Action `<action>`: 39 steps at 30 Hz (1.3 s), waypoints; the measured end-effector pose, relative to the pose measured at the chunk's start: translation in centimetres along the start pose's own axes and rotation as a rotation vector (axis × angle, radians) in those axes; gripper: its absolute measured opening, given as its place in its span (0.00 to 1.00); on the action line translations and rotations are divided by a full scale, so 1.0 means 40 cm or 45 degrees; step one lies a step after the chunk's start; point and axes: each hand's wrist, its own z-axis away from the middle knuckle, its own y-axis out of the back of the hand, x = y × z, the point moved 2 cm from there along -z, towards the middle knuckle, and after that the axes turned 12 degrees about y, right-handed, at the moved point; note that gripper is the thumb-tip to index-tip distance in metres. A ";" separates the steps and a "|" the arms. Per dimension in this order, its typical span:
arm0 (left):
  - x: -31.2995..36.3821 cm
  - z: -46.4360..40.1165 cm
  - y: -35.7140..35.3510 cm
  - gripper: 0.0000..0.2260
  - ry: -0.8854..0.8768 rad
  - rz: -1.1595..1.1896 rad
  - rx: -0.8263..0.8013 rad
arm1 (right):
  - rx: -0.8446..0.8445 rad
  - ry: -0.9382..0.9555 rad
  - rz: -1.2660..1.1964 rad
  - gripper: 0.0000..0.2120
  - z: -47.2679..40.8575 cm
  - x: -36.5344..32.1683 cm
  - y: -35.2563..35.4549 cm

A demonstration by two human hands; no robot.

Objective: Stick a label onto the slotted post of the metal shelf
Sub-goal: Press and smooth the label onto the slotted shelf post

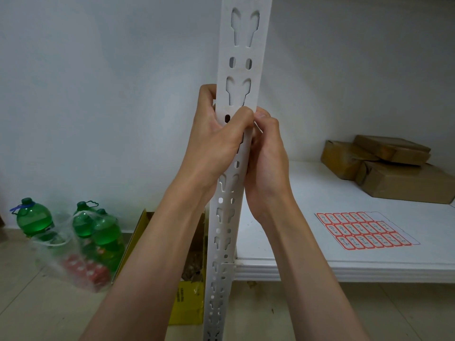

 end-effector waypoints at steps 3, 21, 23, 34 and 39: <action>0.002 0.001 0.004 0.13 0.006 0.009 -0.028 | -0.020 0.014 -0.008 0.22 0.000 0.001 0.001; 0.003 0.004 -0.005 0.15 -0.015 0.031 0.017 | -0.023 0.021 -0.027 0.24 -0.001 0.001 -0.002; 0.004 0.004 -0.007 0.15 -0.026 0.029 0.031 | -0.023 0.026 -0.020 0.24 -0.002 0.001 -0.001; 0.005 -0.001 -0.001 0.14 -0.039 -0.030 0.020 | 0.002 0.015 -0.006 0.24 -0.001 0.000 -0.002; 0.001 -0.001 -0.004 0.12 -0.038 -0.009 0.041 | -0.020 0.017 -0.007 0.24 -0.001 -0.001 0.001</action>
